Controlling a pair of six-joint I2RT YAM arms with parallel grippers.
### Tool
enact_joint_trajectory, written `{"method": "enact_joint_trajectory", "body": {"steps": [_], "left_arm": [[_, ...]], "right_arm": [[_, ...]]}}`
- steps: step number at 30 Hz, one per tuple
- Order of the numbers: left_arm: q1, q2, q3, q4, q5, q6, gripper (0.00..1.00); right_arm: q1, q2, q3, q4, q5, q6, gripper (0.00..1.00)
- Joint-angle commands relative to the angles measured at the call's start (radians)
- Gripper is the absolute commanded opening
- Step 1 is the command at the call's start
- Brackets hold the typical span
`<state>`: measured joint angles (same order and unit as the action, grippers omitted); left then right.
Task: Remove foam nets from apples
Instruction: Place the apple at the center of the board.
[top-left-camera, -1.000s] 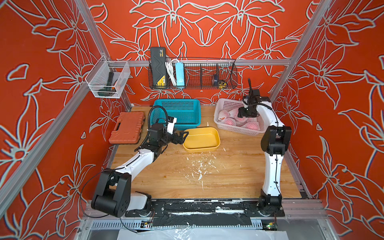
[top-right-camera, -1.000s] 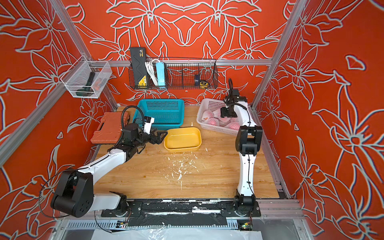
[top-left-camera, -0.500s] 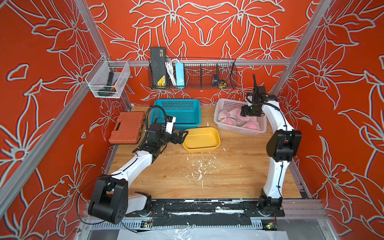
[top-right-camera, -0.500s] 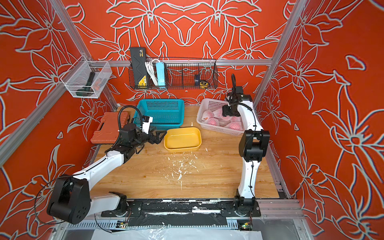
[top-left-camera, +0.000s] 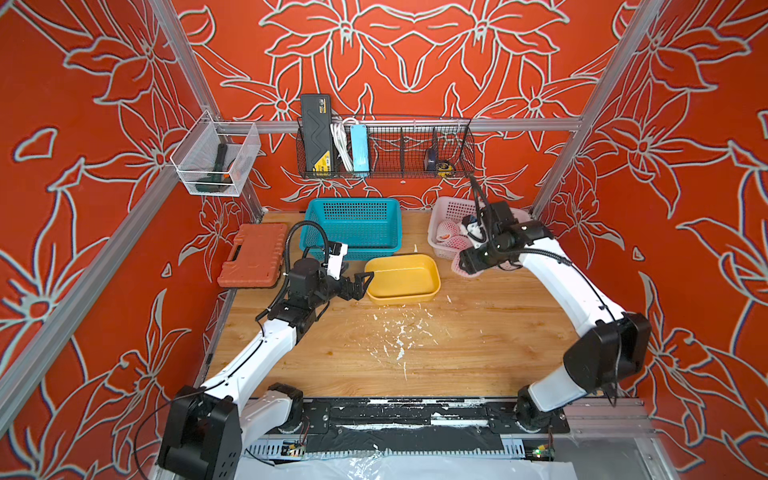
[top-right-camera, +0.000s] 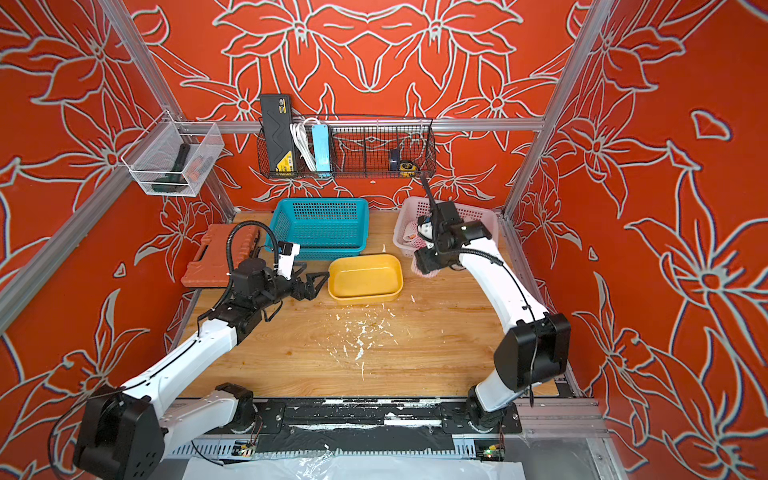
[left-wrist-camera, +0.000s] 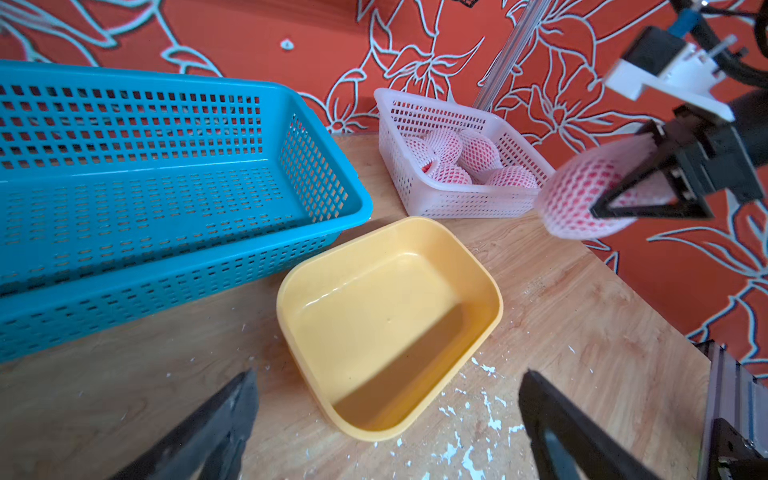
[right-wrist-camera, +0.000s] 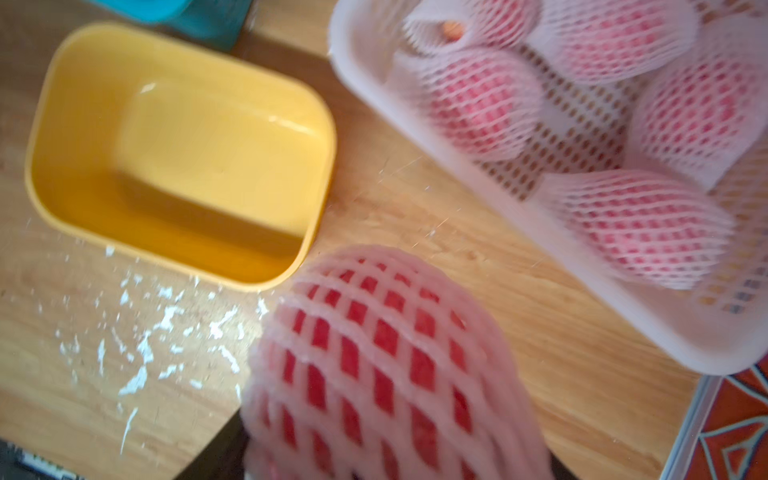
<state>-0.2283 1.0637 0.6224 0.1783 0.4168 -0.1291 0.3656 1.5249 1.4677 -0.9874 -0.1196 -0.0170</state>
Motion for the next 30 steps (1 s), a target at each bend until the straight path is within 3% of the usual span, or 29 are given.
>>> {"method": "enact_joint_trajectory", "body": {"steps": [1,13,30], "left_arm": [[-0.004,-0.053,-0.023,-0.074,-0.047,-0.022,0.97],[-0.003,-0.154,-0.068,-0.167,-0.14,-0.032,0.98],[0.0,-0.143,-0.105,-0.166,-0.191,0.041,0.97]], "right_arm": [[0.086,-0.07,-0.095,0.012,0.032,-0.017,0.62],[0.352,-0.015,-0.243,0.084,0.024,-0.109,0.63],[0.469,0.27,-0.144,0.166,-0.004,-0.184,0.7]]}}
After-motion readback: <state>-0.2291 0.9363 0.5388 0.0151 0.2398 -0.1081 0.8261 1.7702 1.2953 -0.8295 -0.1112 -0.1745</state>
